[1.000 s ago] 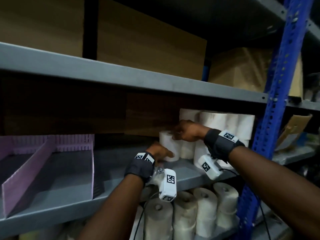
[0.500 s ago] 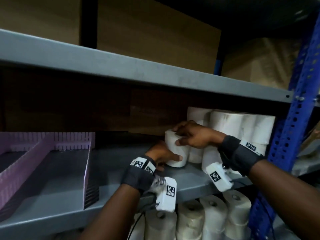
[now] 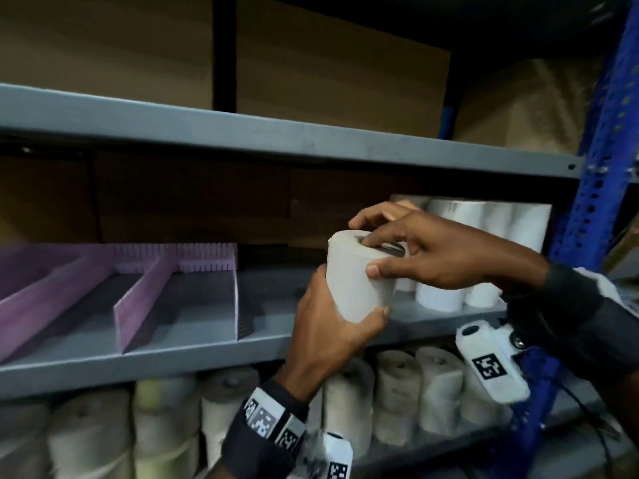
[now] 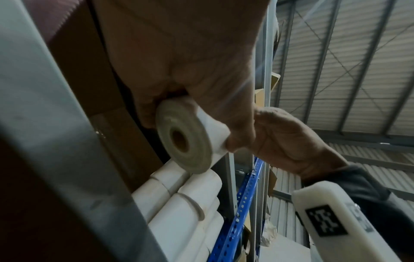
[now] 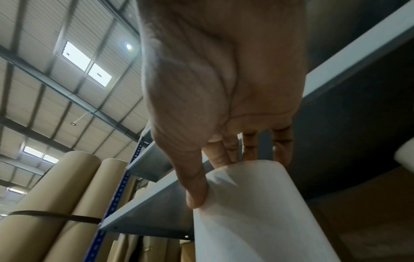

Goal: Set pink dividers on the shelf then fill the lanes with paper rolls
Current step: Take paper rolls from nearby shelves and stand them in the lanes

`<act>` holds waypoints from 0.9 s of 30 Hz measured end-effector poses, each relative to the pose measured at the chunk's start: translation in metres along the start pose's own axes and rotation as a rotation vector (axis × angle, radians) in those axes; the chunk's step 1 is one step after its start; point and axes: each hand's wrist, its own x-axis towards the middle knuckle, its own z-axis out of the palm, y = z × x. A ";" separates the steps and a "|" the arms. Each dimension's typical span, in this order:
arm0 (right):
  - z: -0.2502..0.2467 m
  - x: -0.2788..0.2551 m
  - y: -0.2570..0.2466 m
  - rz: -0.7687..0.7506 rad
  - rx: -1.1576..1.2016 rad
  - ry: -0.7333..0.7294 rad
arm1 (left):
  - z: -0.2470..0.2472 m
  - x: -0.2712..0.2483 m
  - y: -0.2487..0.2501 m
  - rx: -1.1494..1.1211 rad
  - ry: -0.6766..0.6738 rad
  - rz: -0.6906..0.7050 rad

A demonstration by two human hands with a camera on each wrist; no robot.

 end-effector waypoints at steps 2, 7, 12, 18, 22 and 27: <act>0.005 -0.015 -0.026 -0.018 0.022 -0.021 | -0.011 -0.033 0.008 -0.008 0.038 0.009; 0.029 -0.047 -0.092 -0.097 0.098 -0.078 | -0.051 -0.121 0.017 -0.034 0.095 0.006; 0.038 -0.050 -0.150 -0.176 0.141 -0.229 | -0.109 -0.180 0.027 -0.069 0.113 -0.046; 0.062 -0.027 -0.217 -0.292 0.206 -0.316 | -0.178 -0.238 0.034 -0.015 0.177 -0.081; 0.087 -0.001 -0.271 -0.376 0.224 -0.363 | -0.235 -0.270 0.033 0.013 0.208 -0.090; 0.120 0.036 -0.347 -0.494 0.265 -0.325 | -0.318 -0.303 0.021 0.052 0.238 -0.095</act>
